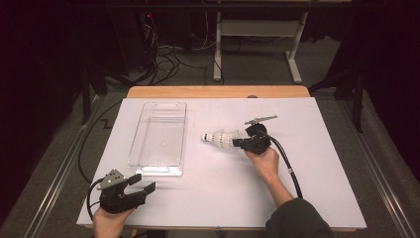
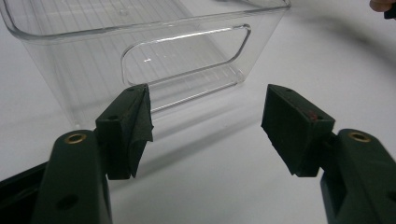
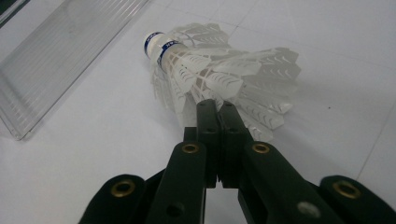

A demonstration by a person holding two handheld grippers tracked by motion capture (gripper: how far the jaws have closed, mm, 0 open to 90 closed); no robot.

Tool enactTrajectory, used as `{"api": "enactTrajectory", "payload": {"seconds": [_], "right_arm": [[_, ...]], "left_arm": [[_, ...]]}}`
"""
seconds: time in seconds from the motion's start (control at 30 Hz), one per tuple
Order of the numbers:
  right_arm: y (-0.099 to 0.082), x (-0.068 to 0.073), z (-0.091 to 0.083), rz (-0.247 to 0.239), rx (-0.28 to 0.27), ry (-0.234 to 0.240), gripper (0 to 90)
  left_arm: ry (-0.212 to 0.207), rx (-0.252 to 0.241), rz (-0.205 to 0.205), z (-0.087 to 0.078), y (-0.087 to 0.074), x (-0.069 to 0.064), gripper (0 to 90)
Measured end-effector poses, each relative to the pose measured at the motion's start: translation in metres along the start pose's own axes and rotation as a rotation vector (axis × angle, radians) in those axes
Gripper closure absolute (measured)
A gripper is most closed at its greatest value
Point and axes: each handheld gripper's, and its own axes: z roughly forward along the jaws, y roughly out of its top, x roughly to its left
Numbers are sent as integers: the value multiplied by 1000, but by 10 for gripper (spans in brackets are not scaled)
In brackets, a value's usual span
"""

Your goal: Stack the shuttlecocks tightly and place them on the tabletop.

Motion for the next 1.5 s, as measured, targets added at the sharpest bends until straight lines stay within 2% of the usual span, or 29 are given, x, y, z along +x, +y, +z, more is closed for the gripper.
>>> {"api": "enactTrajectory", "payload": {"seconds": [0.27, 0.83, 1.03, 1.23, 1.5], "right_arm": [[-2, 0, 4, -1, 14, -4, 896], [4, 1, 7, -3, -7, 13, 886], [3, 1, 7, -8, -3, -13, 796], [3, 1, 7, 2, -9, -19, 681], [4, 5, 3, -17, -33, -37, 551]], "left_arm": [[-3, 1, 1, 0, 0, 0, 339], [-5, 4, 6, 1, 1, 0, 339], [-6, 4, 6, 1, 1, 0, 339], [-7, 1, 3, 1, 1, 1, 339], [-11, 0, -2, 1, 0, 2, 339]]}}
